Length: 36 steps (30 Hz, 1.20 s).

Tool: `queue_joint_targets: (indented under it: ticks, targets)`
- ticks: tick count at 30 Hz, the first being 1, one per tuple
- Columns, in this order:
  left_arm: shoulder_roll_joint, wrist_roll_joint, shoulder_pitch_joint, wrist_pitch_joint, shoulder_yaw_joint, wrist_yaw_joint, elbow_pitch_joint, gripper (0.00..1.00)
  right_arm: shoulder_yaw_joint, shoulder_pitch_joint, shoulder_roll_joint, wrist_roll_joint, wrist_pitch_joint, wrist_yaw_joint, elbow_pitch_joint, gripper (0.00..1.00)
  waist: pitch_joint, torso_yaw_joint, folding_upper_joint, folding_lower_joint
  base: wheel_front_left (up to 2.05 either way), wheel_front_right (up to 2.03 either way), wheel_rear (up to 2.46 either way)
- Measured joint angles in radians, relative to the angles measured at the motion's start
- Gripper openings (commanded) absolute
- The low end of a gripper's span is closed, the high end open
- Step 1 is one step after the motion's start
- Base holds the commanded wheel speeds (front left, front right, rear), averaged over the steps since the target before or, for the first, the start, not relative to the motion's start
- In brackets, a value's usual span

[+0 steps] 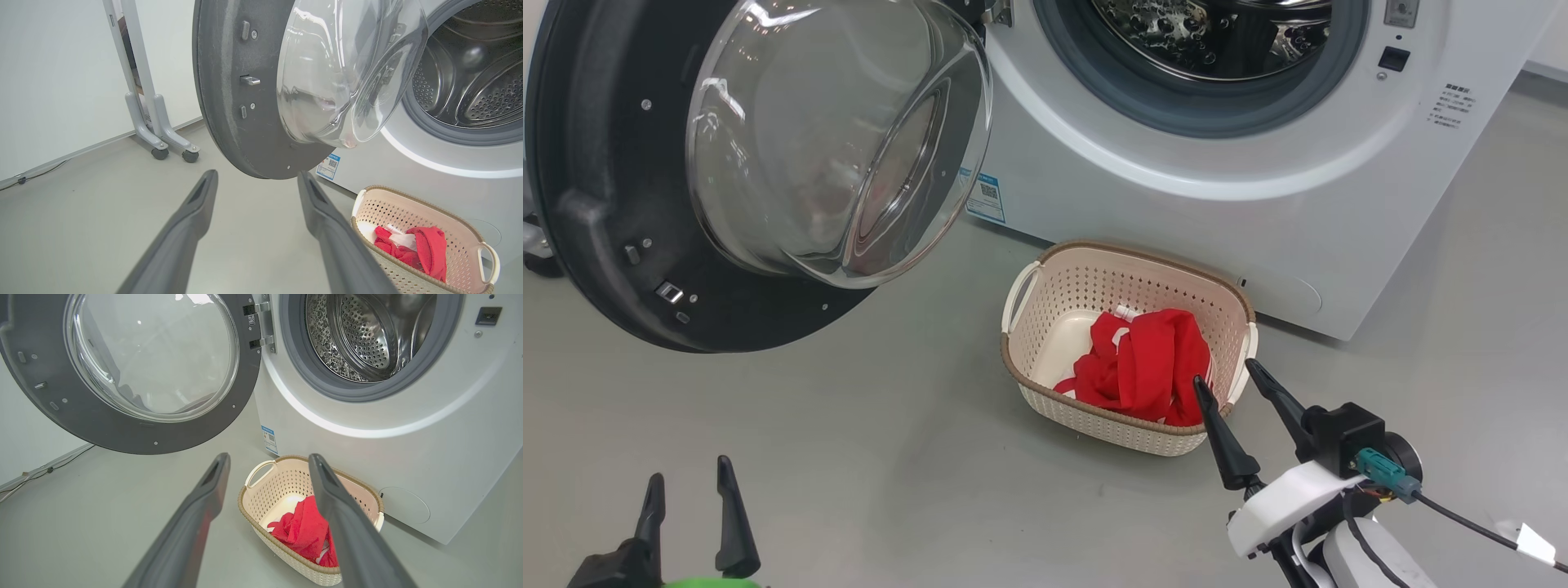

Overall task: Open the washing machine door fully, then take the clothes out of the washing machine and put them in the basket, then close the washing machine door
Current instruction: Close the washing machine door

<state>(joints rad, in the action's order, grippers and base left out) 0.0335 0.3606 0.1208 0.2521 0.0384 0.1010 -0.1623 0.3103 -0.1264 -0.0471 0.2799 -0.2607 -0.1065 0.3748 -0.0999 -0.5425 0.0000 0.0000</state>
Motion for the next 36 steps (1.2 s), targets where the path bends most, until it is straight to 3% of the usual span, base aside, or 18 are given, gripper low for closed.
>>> queue_joint_targets:
  ticks: [14, 30, 31, 32, 33, 36]
  targets:
    - [0.0, 0.04, 0.02, 0.0, 0.021, 0.008, 0.02, 1.0, 0.049, -0.044, -0.003, 0.0, 0.0, -0.007, 0.029, 1.0, -0.013, -0.009, 0.0, 0.0, -0.15, -0.15, -0.15]
    - [0.0, 0.05, 0.025, 0.0, 0.007, 0.008, 0.027, 1.0, 0.038, -0.057, -0.004, 0.0, 0.0, -0.01, 0.052, 1.0, -0.023, -0.008, 0.0, 0.0, -0.18, -0.18, -0.18]
    - [0.0, 0.052, 0.025, 0.0, 0.004, 0.008, 0.027, 0.8, 0.036, -0.057, -0.004, 0.001, 0.0, -0.01, 0.053, 1.0, -0.023, -0.008, 0.0, 0.0, 0.0, 0.0, 0.0]
    - [0.0, 0.055, 0.025, 0.0, 0.0, 0.008, 0.027, 0.33, 0.035, -0.058, -0.004, 0.001, 0.0, -0.01, 0.053, 1.0, -0.023, -0.008, 0.0, 0.0, 0.0, 0.0, 0.0]
    - [0.0, 0.061, 0.025, 0.0, -0.003, 0.008, 0.028, 0.0, 0.034, -0.058, -0.004, 0.001, 0.0, -0.01, 0.053, 1.0, -0.023, -0.008, 0.0, 0.0, 0.0, 0.0, 0.0]
    - [0.0, 0.107, 0.024, 0.0, -0.012, 0.009, 0.035, 0.0, 0.03, -0.059, -0.004, 0.001, 0.0, -0.01, 0.053, 1.0, -0.024, -0.007, 0.0, 0.0, 0.0, 0.0, 0.0]
